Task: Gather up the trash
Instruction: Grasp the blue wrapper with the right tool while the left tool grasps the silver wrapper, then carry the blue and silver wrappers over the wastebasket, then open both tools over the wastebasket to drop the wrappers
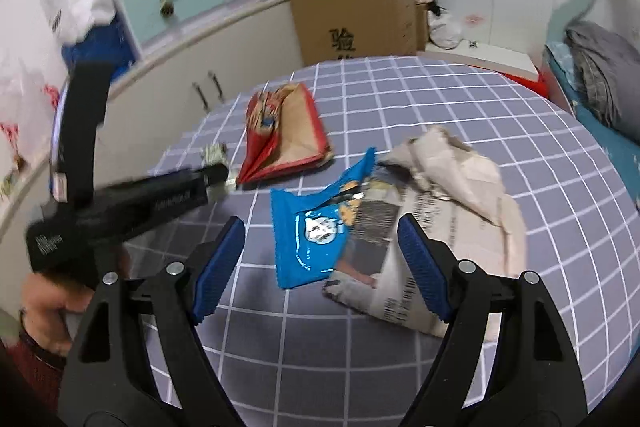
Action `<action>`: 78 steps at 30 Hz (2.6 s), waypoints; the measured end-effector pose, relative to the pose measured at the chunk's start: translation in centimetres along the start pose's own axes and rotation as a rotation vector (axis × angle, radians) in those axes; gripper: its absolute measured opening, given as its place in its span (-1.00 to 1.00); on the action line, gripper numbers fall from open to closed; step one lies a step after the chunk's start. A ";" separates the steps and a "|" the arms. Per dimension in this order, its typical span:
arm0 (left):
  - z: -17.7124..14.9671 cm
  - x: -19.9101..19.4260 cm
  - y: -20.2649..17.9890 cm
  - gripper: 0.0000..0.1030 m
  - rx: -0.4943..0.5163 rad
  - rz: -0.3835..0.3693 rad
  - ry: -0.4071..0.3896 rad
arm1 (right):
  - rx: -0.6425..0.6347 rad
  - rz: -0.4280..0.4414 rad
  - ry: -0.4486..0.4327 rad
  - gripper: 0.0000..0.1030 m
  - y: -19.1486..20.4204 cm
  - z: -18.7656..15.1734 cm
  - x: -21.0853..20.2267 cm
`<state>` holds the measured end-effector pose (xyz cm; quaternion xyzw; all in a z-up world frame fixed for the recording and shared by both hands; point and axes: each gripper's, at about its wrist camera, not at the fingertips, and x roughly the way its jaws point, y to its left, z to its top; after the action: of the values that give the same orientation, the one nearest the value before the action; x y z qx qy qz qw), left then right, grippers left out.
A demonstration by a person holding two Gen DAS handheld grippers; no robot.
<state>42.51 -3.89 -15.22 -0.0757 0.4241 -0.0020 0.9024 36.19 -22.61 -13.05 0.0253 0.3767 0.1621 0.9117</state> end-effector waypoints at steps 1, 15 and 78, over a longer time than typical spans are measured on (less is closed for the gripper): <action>0.0 0.1 0.1 -0.77 -0.003 -0.032 0.004 | -0.019 -0.001 0.010 0.50 0.4 0.0 0.4; -2.6 -3.0 2.5 -0.94 0.022 -0.108 -0.009 | -0.114 -0.131 0.097 -0.69 2.5 0.7 3.8; -21.9 2.9 40.2 0.11 -0.532 0.122 0.286 | -0.215 0.342 0.465 -0.90 36.2 -14.0 24.2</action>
<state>25.16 32.72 -36.72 -0.2825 0.5363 0.1527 0.7806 32.52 18.18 -33.34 -0.0461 0.5464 0.3536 0.7578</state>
